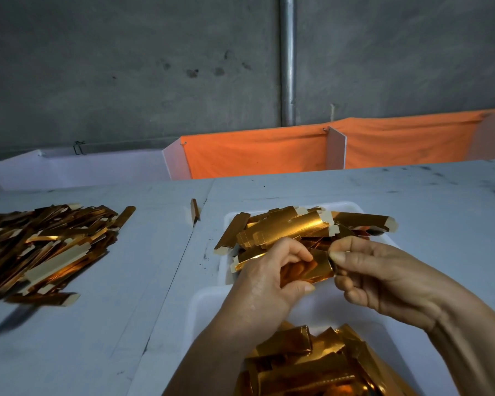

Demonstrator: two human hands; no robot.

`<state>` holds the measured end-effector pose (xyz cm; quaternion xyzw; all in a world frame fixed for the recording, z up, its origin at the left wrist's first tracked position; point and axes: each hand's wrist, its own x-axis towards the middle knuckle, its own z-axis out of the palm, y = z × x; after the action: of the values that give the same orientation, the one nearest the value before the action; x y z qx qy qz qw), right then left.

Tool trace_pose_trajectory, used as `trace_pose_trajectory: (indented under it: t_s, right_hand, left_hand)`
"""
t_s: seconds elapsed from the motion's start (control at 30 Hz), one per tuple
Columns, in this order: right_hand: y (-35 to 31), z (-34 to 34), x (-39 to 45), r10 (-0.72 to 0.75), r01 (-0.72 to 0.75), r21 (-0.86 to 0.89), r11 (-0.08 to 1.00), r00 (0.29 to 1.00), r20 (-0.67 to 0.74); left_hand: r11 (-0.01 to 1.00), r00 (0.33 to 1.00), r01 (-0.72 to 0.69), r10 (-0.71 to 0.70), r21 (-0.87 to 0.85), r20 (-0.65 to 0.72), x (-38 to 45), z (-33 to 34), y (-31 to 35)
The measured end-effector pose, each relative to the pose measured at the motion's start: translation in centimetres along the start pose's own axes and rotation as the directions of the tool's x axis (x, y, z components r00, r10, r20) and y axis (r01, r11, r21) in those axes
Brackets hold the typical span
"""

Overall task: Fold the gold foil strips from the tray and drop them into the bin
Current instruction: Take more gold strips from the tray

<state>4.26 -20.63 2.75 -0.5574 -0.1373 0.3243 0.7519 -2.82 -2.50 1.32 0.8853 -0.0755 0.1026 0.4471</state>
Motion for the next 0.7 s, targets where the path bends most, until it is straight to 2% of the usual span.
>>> trace_pose_trajectory:
  t_s: [0.37, 0.7]
  right_hand:
    - [0.10, 0.01, -0.07, 0.036, -0.046, -0.205, 0.978, 0.998, -0.055]
    - [-0.12, -0.04, -0.27, 0.029, -0.036, -0.154, 0.987, 0.999, -0.045]
  left_hand:
    - [0.998, 0.999, 0.007, -0.010, 0.063, 0.043, -0.03, 0.14, 0.00]
    - [1.000, 0.998, 0.012, -0.013, 0.014, 0.067, -0.03, -0.07, -0.22]
